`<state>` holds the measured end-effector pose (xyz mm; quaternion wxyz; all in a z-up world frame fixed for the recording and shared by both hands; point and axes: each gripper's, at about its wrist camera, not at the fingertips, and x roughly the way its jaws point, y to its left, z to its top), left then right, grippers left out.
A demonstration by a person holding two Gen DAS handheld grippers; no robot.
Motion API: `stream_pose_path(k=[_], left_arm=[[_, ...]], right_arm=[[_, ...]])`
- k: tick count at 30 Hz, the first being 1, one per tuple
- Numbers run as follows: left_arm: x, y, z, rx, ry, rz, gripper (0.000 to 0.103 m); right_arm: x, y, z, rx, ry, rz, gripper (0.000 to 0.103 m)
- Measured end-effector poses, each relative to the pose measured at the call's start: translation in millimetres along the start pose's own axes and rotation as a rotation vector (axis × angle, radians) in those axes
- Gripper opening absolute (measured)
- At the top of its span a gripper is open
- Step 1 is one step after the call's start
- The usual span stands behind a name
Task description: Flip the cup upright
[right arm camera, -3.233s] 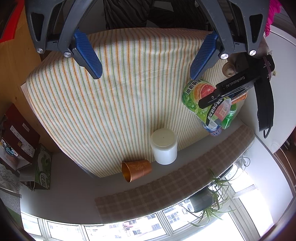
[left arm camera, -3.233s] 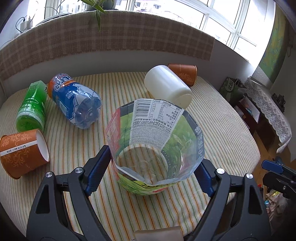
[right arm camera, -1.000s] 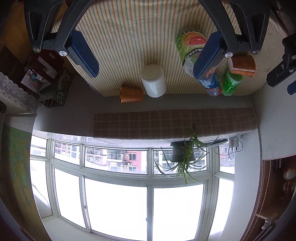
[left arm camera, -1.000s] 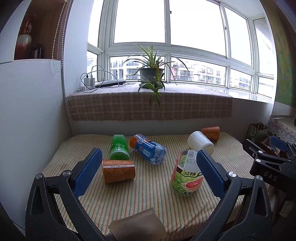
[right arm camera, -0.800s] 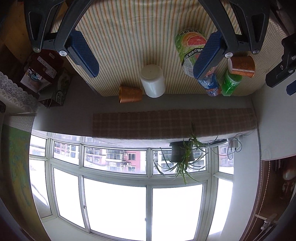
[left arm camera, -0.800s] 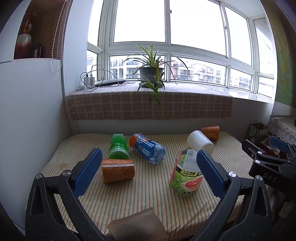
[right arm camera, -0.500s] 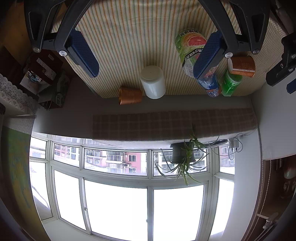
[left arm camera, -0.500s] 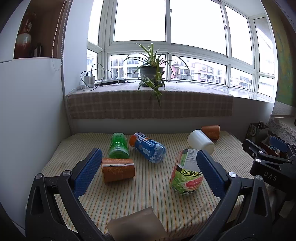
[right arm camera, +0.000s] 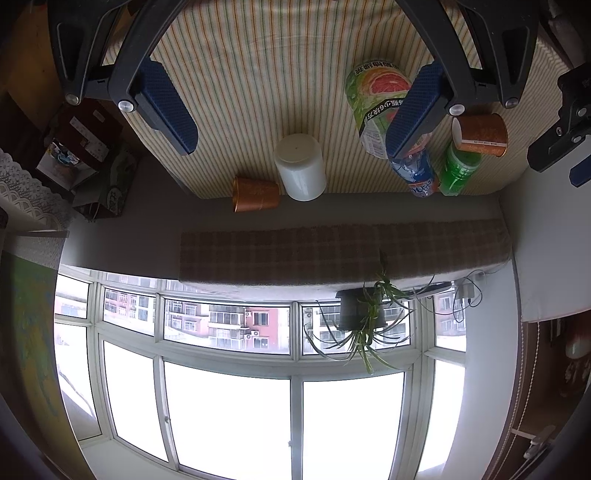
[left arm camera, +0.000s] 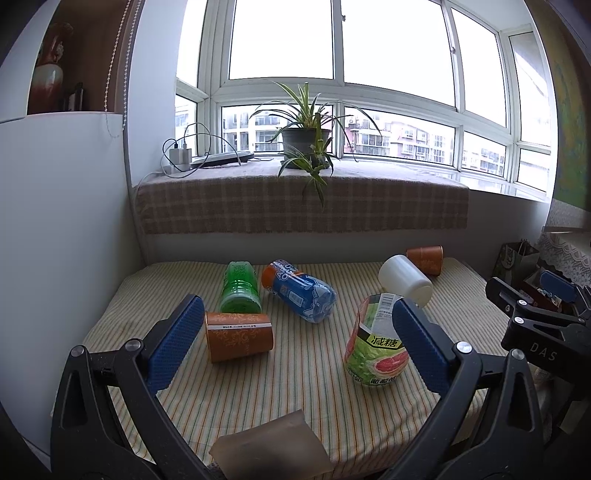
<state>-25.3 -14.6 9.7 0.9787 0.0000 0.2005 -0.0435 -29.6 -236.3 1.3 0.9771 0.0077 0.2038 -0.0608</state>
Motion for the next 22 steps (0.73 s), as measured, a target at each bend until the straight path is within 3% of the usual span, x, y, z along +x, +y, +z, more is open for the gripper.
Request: stream_pose_path(k=[22], left_arm=[[-2.0, 4.9, 4.1, -0.011, -0.013, 0.023, 0.103]], right_arm=[[0.7, 4.3, 0.2, -0.01, 0.008, 0.014, 0.103]])
